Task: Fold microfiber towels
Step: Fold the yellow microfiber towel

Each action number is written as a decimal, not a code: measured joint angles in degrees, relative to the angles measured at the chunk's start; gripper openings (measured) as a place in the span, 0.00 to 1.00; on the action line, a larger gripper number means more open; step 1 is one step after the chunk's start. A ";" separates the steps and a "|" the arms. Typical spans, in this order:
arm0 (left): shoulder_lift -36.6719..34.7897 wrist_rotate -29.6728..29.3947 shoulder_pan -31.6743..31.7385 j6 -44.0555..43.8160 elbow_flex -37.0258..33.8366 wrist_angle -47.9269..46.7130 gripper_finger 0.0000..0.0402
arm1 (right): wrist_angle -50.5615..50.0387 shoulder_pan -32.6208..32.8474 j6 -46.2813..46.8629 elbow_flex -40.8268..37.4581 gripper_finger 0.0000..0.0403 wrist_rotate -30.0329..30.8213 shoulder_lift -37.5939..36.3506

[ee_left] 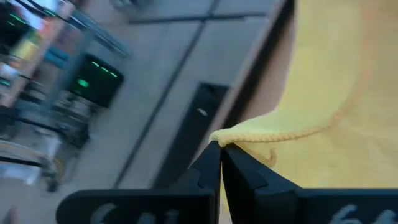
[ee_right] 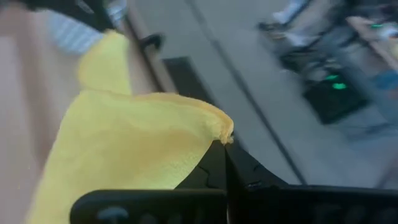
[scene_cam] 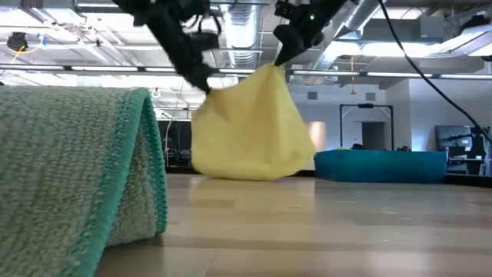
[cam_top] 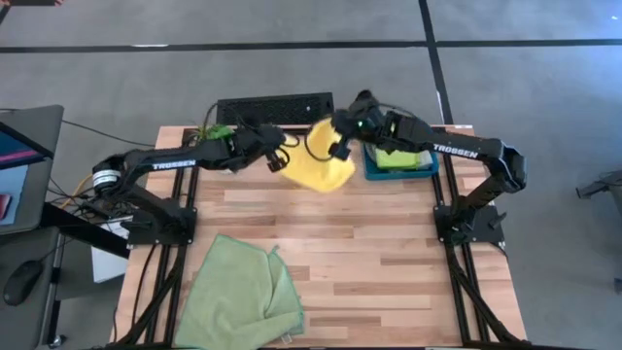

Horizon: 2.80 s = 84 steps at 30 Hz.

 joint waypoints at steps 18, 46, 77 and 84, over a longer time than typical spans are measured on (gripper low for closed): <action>-3.13 0.80 -11.11 -8.57 4.09 -22.56 0.00 | -14.56 6.77 7.42 -0.44 0.01 -1.32 0.66; -3.06 17.19 -32.15 -31.36 3.16 -31.97 0.00 | -15.21 24.79 23.10 -13.31 0.01 -8.03 0.70; 3.89 15.30 -30.42 -43.01 2.94 -38.37 0.00 | -4.84 18.48 27.08 -20.53 0.01 -11.48 0.70; 9.63 8.64 -25.26 -42.58 2.97 -38.35 0.00 | -2.74 13.96 25.87 -20.55 0.01 -7.34 3.55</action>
